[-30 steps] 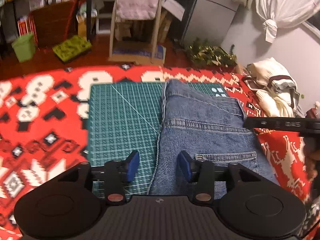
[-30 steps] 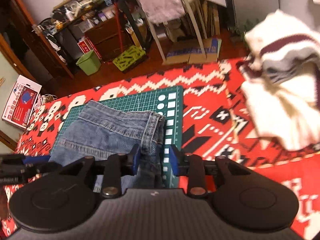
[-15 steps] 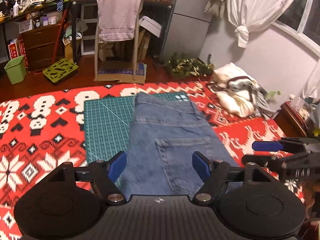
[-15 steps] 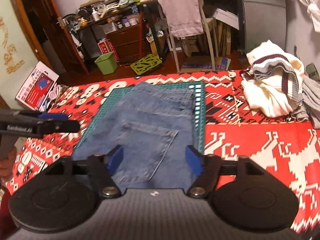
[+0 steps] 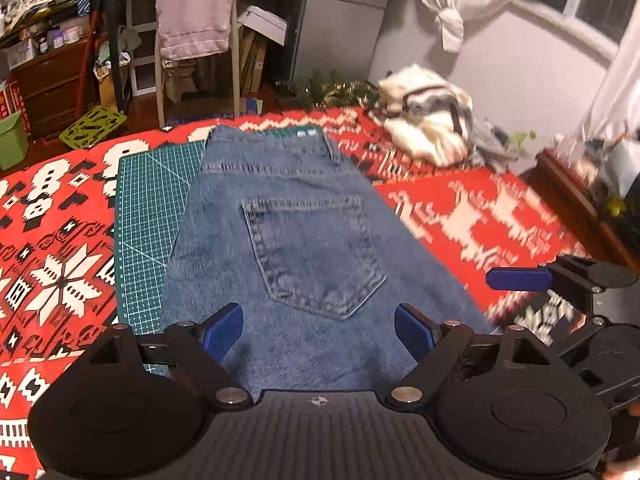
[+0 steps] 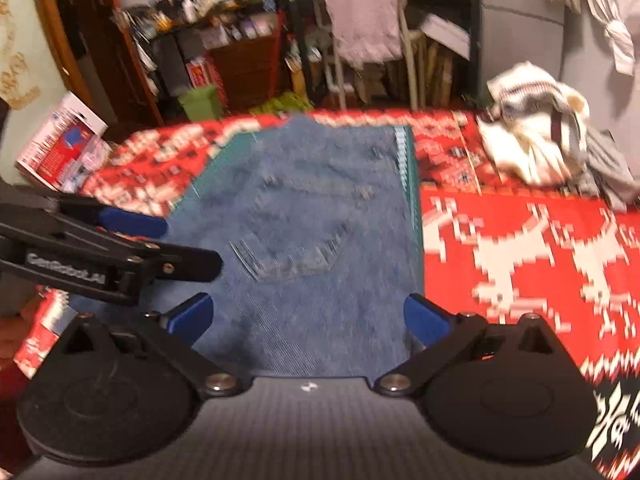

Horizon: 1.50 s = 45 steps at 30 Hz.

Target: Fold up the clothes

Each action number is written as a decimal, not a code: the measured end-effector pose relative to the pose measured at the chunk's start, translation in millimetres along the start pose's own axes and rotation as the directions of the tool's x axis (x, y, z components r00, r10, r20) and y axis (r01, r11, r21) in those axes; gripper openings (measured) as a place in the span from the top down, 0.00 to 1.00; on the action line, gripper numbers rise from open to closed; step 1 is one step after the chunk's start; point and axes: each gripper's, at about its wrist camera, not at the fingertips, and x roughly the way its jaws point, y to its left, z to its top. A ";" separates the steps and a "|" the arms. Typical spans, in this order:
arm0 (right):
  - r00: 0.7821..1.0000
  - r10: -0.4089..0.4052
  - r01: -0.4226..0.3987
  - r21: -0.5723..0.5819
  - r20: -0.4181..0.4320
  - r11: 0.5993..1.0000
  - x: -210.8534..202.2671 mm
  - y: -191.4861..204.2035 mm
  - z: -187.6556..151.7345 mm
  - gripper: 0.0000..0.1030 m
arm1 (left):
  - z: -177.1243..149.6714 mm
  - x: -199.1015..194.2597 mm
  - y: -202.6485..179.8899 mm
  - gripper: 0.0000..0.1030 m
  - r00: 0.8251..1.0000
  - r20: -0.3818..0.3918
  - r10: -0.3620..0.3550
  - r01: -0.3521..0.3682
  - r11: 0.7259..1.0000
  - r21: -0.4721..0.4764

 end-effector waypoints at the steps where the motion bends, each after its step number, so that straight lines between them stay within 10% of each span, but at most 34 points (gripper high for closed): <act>1: 1.000 -0.011 0.011 -0.004 -0.012 1.000 4.1 0.3 -3.0 0.01 | -2.0 4.7 1.2 0.20 1.000 -0.014 0.014 -0.014 1.000 -0.007; 9: 0.996 -0.066 0.064 -0.032 -0.066 0.997 32.1 -0.5 -20.7 0.00 | -18.8 35.8 12.0 0.19 0.992 -0.103 0.066 -0.069 0.997 -0.028; 16: 0.989 -0.120 0.115 -0.056 -0.089 0.992 37.1 5.6 -19.1 0.00 | -28.2 38.6 5.1 0.00 0.995 -0.078 0.059 -0.057 0.998 0.020; 34: 0.987 -0.101 0.090 -0.091 -0.122 0.992 41.0 2.6 -9.8 0.01 | -25.4 40.7 6.5 0.00 0.996 -0.063 0.065 -0.066 0.998 -0.001; 41: 0.997 -0.078 0.078 -0.075 -0.005 0.994 -6.9 -11.6 0.7 0.20 | -11.5 11.8 22.2 0.34 0.997 -0.051 0.054 -0.060 0.991 -0.118; 45: 0.999 -0.042 0.042 -0.060 0.017 0.997 -15.9 -7.2 15.2 0.57 | -10.7 3.6 37.4 0.59 0.998 -0.047 0.033 -0.041 0.981 -0.187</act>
